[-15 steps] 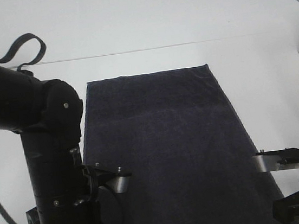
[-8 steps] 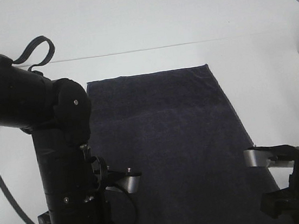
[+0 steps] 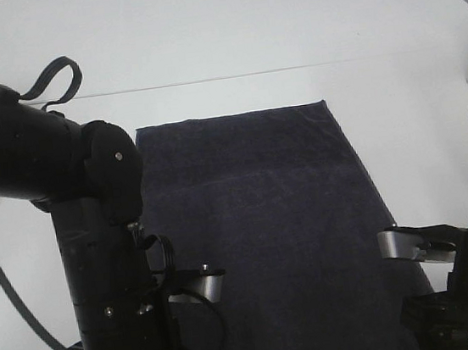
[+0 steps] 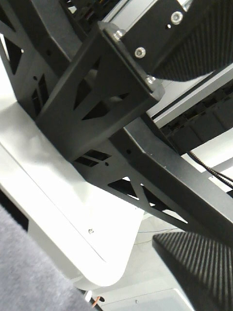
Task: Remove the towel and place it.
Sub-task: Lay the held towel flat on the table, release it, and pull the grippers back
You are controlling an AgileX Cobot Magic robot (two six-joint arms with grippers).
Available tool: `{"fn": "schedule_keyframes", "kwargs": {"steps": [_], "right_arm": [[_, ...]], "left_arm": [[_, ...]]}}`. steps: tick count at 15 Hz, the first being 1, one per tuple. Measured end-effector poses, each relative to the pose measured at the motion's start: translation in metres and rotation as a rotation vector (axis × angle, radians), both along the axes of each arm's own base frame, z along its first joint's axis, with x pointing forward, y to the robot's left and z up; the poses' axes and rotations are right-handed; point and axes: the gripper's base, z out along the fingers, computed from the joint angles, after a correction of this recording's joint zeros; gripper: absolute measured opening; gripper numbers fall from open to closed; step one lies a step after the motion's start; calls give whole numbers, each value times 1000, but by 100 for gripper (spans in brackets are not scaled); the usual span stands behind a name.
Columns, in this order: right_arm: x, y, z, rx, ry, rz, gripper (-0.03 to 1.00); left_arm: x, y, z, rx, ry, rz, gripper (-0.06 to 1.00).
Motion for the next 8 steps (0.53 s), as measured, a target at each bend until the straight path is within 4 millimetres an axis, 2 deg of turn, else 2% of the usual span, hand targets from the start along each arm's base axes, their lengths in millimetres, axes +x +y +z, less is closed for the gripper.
{"fn": "schedule_keyframes", "kwargs": {"steps": [3,5,8], "right_arm": [[11,3,15,29,-56,11,74],[26,6,32,42,-182,20,74],[61,5,66,-13,-428,22,74]], "left_arm": [[4,-4,7,-33,-21,-12,81],[14,-12,31,-108,-104,-24,81],[41,-24,63,-164,-272,-78,81]]}}
